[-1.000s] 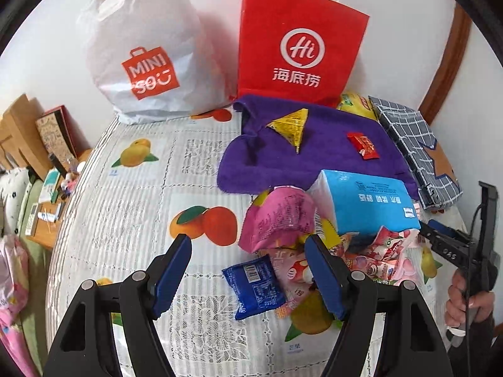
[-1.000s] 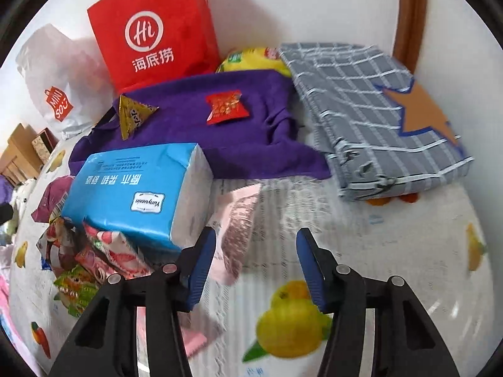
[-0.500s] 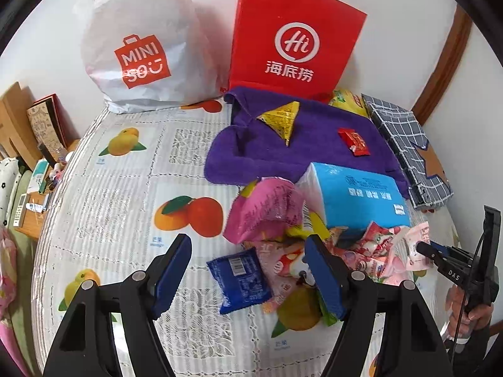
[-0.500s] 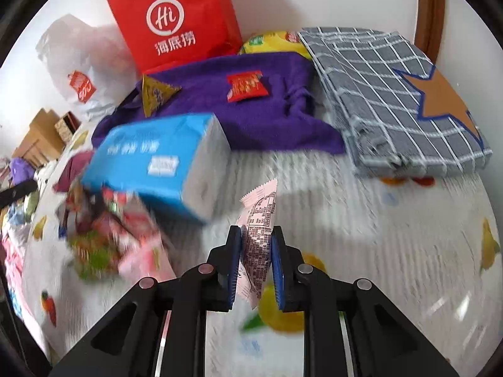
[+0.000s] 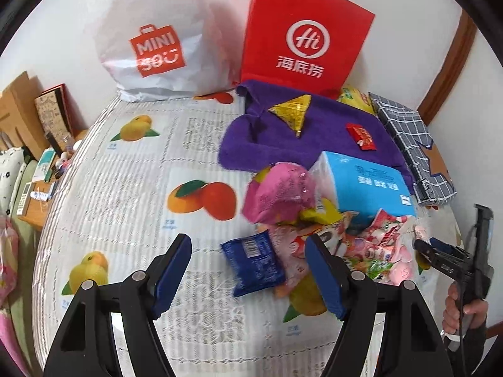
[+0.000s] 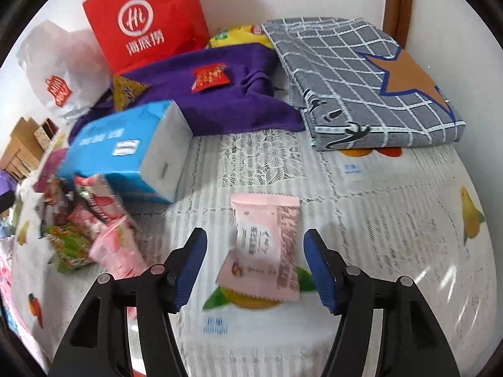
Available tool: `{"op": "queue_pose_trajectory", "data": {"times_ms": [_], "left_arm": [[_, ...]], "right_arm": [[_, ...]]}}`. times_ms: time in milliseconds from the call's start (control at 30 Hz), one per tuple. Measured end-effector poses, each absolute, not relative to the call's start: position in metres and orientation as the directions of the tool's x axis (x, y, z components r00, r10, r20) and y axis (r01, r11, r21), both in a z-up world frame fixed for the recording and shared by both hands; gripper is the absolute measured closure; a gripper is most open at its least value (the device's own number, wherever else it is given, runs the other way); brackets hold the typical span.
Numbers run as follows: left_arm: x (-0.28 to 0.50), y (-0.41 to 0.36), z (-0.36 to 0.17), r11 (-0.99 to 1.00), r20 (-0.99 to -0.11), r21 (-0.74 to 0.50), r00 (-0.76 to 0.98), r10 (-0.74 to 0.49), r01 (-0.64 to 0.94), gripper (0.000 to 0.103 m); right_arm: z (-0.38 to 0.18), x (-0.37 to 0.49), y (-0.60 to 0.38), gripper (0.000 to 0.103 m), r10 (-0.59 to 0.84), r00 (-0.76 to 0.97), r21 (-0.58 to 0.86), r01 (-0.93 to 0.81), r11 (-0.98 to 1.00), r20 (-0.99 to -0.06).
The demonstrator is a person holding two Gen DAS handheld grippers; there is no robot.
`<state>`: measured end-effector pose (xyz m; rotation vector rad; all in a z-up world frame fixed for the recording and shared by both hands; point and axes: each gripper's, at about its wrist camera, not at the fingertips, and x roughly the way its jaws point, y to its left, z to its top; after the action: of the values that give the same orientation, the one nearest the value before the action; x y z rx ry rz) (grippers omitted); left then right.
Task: Organize snacks
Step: 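Grasp the pink wrapped candy with the right tool while the left tool grasps the pink snack bag, then carry the pink candy and pink snack bag over the purple towel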
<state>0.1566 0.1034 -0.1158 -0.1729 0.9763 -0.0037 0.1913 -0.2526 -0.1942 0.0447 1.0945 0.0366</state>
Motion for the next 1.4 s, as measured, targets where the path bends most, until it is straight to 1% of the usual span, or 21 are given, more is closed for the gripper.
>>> {"op": "queue_pose_trajectory", "data": {"times_ms": [33,67,100,167,233,367,500,633,800,867,933,1033,1067,1133,1167,1400], "left_arm": [[0.155,0.107,-0.117,0.985,-0.824,-0.149,0.561,-0.078,-0.083,0.030],[0.154,0.110,-0.119,0.985,-0.825,-0.151,0.560,-0.076,-0.089,0.030],[0.154,0.112,-0.121,0.984,-0.826,-0.152,0.559,-0.075,-0.093,0.030],[0.155,0.115,-0.125,0.983,-0.827,-0.157,0.556,-0.076,-0.099,0.030],[0.158,0.117,-0.129,0.979,-0.825,-0.180,0.556,-0.095,-0.100,0.030],[0.171,0.108,-0.128,0.975,-0.814,-0.216,0.561,-0.149,-0.055,0.030],[0.195,0.093,-0.121,0.971,-0.792,-0.237,0.578,-0.197,0.006,0.030],[0.222,0.083,-0.129,0.974,-0.809,-0.225,0.554,-0.195,0.015,0.030],[0.252,0.074,-0.150,0.975,-0.851,-0.217,0.482,-0.209,0.040,0.030],[0.258,0.066,-0.158,0.984,-0.862,-0.171,0.477,-0.175,0.052,0.025],[0.262,0.060,-0.166,0.993,-0.878,-0.101,0.464,-0.114,0.053,0.025],[0.263,0.058,-0.170,0.994,-0.876,-0.083,0.472,-0.104,0.064,0.024],[0.263,0.058,-0.169,0.994,-0.872,-0.083,0.478,-0.104,0.065,0.029],[0.259,0.059,-0.163,0.991,-0.856,-0.100,0.500,-0.128,0.083,0.049],[0.259,0.061,-0.161,0.988,-0.860,-0.124,0.487,-0.151,0.087,0.052],[0.235,0.076,-0.148,0.987,-0.838,-0.148,0.522,-0.160,0.064,0.054]], "right_arm": [[-0.199,0.194,-0.252,0.039,0.026,0.446,0.029,0.001,1.000,-0.894],[-0.198,0.193,-0.250,0.041,-0.002,0.476,0.000,0.005,1.000,-0.879],[-0.199,0.193,-0.247,0.045,-0.005,0.478,-0.006,0.000,1.000,-0.878],[-0.197,0.191,-0.243,0.063,0.010,0.494,0.000,-0.021,1.000,-0.870],[-0.198,0.189,-0.240,0.065,0.003,0.511,-0.013,-0.028,1.000,-0.860],[-0.201,0.181,-0.242,0.065,0.001,0.546,-0.019,-0.031,0.999,-0.838],[-0.201,0.180,-0.239,0.065,-0.002,0.547,-0.027,-0.038,0.999,-0.837],[-0.200,0.181,-0.240,0.065,0.001,0.545,-0.023,-0.037,0.999,-0.839],[-0.199,0.181,-0.240,0.065,-0.003,0.544,-0.027,-0.037,0.999,-0.839],[-0.199,0.182,-0.239,0.065,-0.004,0.541,-0.028,-0.035,0.999,-0.841],[-0.199,0.182,-0.239,0.065,-0.006,0.538,-0.030,-0.036,0.999,-0.843],[-0.199,0.183,-0.238,0.065,-0.010,0.534,-0.037,-0.040,0.999,-0.845],[-0.199,0.184,-0.238,0.065,-0.011,0.533,-0.039,-0.042,0.998,-0.846],[-0.199,0.184,-0.238,0.066,-0.011,0.531,-0.039,-0.042,0.998,-0.847],[-0.198,0.184,-0.238,0.066,-0.013,0.530,-0.041,-0.041,0.998,-0.848],[-0.187,0.175,-0.230,0.068,-0.002,0.545,-0.042,-0.060,0.997,-0.838]]}}
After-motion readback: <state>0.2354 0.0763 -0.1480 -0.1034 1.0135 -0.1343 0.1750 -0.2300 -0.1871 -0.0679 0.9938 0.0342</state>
